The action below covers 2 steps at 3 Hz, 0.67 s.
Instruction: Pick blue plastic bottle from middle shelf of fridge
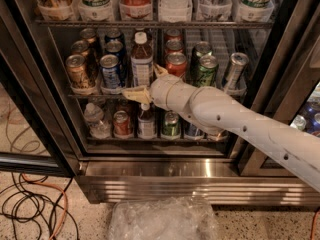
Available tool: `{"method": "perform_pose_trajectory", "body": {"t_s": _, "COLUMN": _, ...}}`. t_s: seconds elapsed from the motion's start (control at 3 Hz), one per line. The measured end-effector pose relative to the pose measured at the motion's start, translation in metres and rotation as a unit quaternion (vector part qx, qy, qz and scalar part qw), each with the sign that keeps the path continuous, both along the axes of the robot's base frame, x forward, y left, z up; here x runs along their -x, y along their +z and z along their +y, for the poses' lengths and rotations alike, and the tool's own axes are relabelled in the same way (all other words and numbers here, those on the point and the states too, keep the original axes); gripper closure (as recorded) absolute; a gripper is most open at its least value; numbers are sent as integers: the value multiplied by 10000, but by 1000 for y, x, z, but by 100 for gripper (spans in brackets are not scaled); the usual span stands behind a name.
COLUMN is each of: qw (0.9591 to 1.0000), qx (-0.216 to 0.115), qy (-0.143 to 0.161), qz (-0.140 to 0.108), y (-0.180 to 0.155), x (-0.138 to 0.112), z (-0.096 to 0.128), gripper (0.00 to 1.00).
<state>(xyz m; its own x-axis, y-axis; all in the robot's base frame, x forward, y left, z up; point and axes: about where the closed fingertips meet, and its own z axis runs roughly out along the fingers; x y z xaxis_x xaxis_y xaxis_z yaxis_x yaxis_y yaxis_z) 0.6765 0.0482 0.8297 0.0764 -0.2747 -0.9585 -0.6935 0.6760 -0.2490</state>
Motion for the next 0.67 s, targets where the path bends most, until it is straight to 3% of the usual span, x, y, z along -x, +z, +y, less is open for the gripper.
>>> {"method": "perform_pose_trajectory", "body": {"t_s": 0.33, "qw": 9990, "qx": -153, "qy": 47, "qz": -417, "y": 21, "x": -15, "z": 21, "gripper": 26}}
{"method": "perform_pose_trajectory", "body": {"t_s": 0.67, "qw": 9978, "qx": -325, "qy": -73, "qz": -580, "y": 29, "x": -22, "z": 27, "gripper": 45}}
